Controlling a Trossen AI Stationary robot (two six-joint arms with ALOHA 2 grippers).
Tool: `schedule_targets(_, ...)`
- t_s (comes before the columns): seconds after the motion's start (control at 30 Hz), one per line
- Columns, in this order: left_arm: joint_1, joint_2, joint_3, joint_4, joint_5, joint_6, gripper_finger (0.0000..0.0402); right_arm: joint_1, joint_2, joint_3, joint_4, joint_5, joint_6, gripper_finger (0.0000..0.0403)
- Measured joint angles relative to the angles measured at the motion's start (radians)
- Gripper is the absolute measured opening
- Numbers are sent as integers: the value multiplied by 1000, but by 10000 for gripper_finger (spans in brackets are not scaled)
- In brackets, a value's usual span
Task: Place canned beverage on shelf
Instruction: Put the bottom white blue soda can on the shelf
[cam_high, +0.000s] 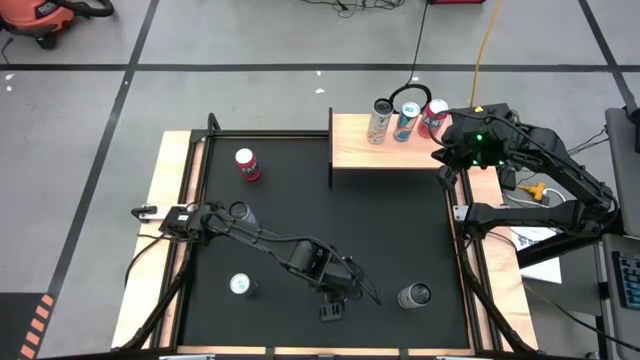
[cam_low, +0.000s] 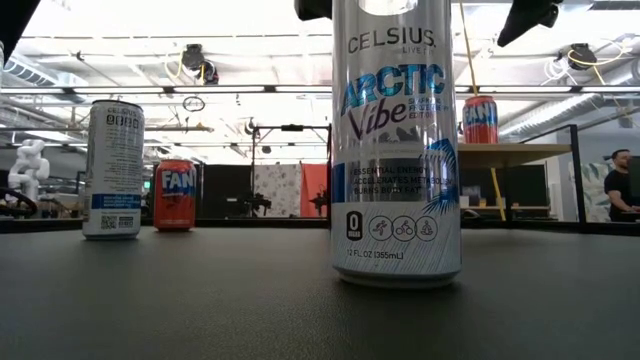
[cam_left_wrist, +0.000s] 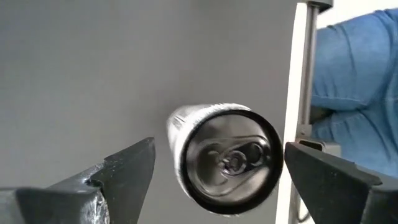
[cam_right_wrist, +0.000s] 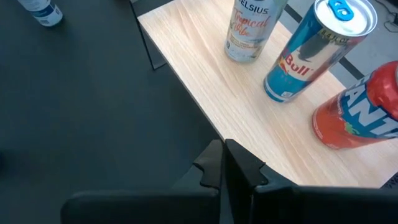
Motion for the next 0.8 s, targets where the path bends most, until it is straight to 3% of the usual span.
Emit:
schedule_targets(0.6, 5, 44, 0, -15, 10, 2, 359, 0, 0, 0, 1, 0, -18, 0)
schedule_targets(0.8, 5, 44, 0, -24, 11, 35, 327, 0, 0, 0, 5, 0, -26, 0)
